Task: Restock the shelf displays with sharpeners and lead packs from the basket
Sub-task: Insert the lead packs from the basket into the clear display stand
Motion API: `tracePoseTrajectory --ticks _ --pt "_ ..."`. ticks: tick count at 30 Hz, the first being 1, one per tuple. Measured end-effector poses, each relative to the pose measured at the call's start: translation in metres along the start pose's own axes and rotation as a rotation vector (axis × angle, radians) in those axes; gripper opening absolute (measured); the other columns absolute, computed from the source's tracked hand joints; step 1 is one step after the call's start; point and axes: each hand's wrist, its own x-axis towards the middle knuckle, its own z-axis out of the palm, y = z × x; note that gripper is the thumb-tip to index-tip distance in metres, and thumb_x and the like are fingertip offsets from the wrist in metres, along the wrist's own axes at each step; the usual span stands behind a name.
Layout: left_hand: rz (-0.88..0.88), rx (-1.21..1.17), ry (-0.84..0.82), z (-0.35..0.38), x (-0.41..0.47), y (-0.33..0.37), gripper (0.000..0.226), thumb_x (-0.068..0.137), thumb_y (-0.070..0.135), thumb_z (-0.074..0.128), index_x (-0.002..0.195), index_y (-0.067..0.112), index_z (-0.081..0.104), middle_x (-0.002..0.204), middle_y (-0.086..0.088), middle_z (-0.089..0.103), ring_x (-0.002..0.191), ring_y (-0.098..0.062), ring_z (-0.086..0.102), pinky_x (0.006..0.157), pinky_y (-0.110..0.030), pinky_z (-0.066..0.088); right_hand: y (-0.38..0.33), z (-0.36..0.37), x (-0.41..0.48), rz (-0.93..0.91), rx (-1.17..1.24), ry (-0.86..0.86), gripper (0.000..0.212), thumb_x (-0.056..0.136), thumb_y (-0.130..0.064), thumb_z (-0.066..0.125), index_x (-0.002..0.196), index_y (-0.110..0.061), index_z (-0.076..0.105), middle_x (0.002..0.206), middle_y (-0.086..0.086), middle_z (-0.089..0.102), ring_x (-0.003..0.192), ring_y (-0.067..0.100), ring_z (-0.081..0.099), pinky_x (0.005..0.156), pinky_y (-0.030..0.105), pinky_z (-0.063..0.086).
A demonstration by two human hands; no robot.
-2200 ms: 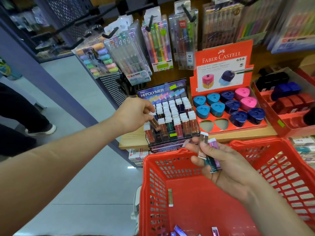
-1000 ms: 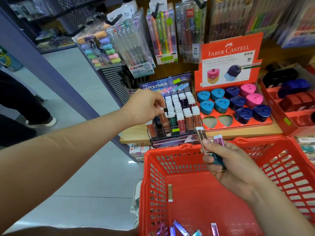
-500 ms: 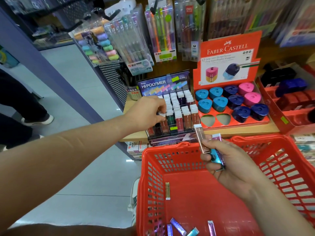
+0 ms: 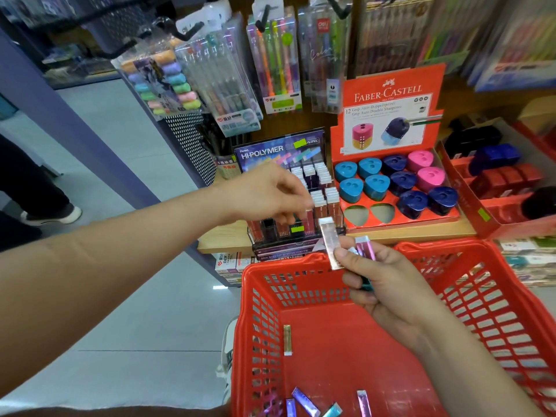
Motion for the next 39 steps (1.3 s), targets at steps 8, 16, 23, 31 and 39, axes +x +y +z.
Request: tracePoseTrajectory --ticks 8,16,23,31,39 --pt "-0.041 -0.181 -0.08 0.004 -0.014 0.003 0.019 0.082 0.002 0.069 0.101 0.001 0.07 0.075 -0.016 0.071 0.06 -0.009 0.066 0.058 -0.015 0.053 -0.002 0.007 -0.001 -0.047 0.019 -0.046 0.024 0.082 -0.012 0.066 0.106 -0.011 0.07 0.074 0.004 0.06 0.054 0.008 0.04 0.041 0.016 0.024" --pt "-0.095 0.049 0.294 -0.045 -0.005 -0.034 0.013 0.087 0.001 0.064 0.099 0.005 0.068 0.082 -0.011 0.073 0.076 -0.019 0.073 0.067 -0.023 0.059 -0.011 -0.003 -0.003 0.071 0.322 -0.125 0.03 0.094 0.009 0.04 0.119 0.005 0.056 0.115 0.022 0.069 0.099 0.036 0.07 0.071 0.034 0.061" --pt "-0.042 0.219 0.311 -0.026 0.0 -0.042 0.012 0.084 0.013 0.072 0.095 0.013 0.071 0.08 -0.001 0.073 0.07 -0.008 0.07 0.073 -0.023 0.057 -0.008 0.002 -0.007 0.09 0.17 -0.048 0.019 0.09 -0.013 0.056 0.101 -0.003 0.068 0.095 0.015 0.075 0.068 0.019 0.074 0.044 0.019 0.053" --pt "0.069 0.488 0.347 -0.014 0.004 -0.04 0.019 0.083 0.023 0.073 0.101 0.018 0.073 0.074 0.011 0.062 0.073 -0.007 0.059 0.072 -0.018 0.046 -0.009 0.002 -0.006 0.072 0.111 -0.007 0.018 0.081 -0.024 0.063 0.085 -0.007 0.062 0.066 0.01 0.063 0.043 0.009 0.045 0.034 0.014 0.029" --pt "0.213 0.678 0.277 0.002 0.009 -0.046 0.019 0.085 0.026 0.071 0.099 0.015 0.068 0.084 0.008 0.059 0.078 -0.011 0.057 0.076 -0.03 0.051 -0.006 0.0 -0.004 0.087 0.163 -0.002 0.015 0.081 -0.01 0.064 0.094 -0.002 0.066 0.067 0.007 0.064 0.053 0.014 0.064 0.042 0.018 0.05"
